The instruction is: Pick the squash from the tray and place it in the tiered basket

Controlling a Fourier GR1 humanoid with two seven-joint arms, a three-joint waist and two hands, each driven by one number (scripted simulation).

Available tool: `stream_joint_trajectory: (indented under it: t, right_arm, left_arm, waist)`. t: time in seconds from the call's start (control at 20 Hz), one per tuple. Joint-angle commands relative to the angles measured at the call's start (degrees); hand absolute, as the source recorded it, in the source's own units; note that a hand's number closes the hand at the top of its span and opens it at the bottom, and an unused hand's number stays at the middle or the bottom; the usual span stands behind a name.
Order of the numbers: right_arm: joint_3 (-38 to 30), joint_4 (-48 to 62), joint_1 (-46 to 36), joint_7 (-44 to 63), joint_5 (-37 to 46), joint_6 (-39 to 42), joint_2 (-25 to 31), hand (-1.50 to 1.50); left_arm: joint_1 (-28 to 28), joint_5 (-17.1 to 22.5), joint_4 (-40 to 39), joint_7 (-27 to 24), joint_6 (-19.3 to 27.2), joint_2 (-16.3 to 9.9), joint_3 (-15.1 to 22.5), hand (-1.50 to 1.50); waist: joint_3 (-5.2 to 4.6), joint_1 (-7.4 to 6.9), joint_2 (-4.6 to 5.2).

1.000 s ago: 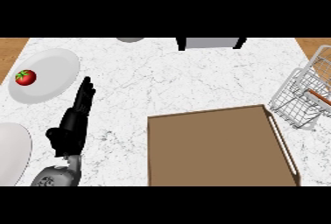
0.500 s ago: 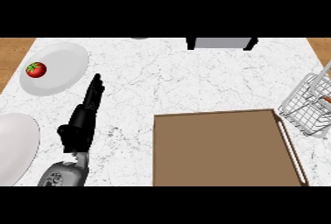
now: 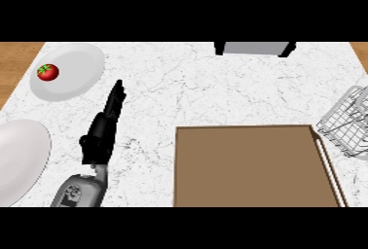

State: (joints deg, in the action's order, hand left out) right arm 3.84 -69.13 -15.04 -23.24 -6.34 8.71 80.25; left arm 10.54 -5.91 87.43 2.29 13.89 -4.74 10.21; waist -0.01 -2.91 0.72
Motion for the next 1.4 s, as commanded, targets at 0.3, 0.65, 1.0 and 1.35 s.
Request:
stream_joint_trajectory:
  t: [0.3,0.65,1.0,1.35]
  right_arm:
    - [0.01,13.12,-15.12,4.22,-4.10,16.13,-10.05,-1.50]
    - [-7.89,31.72,-21.94,7.01,-9.15,18.93,-9.79,-1.50]
    - [-12.78,49.27,-21.27,3.98,-10.96,28.18,-4.23,-1.50]
    - [-14.30,55.40,-16.30,-4.15,-10.95,34.62,-2.90,-1.50]
  left_arm:
    - [-0.59,2.14,-0.02,-0.86,-3.39,-2.70,-2.99,0.00]
    - [0.88,0.92,-0.36,1.02,-2.05,-1.31,-2.46,0.00]
    - [-0.61,1.30,1.56,0.42,-2.49,-1.53,-2.45,0.00]
    - [0.55,0.92,0.75,0.38,-1.07,-0.05,-2.50,0.00]
  waist:
    - [-0.01,0.60,-0.32]
    - [0.07,0.48,-0.04]
    - [0.37,0.07,0.36]
    - [0.86,1.53,0.69]
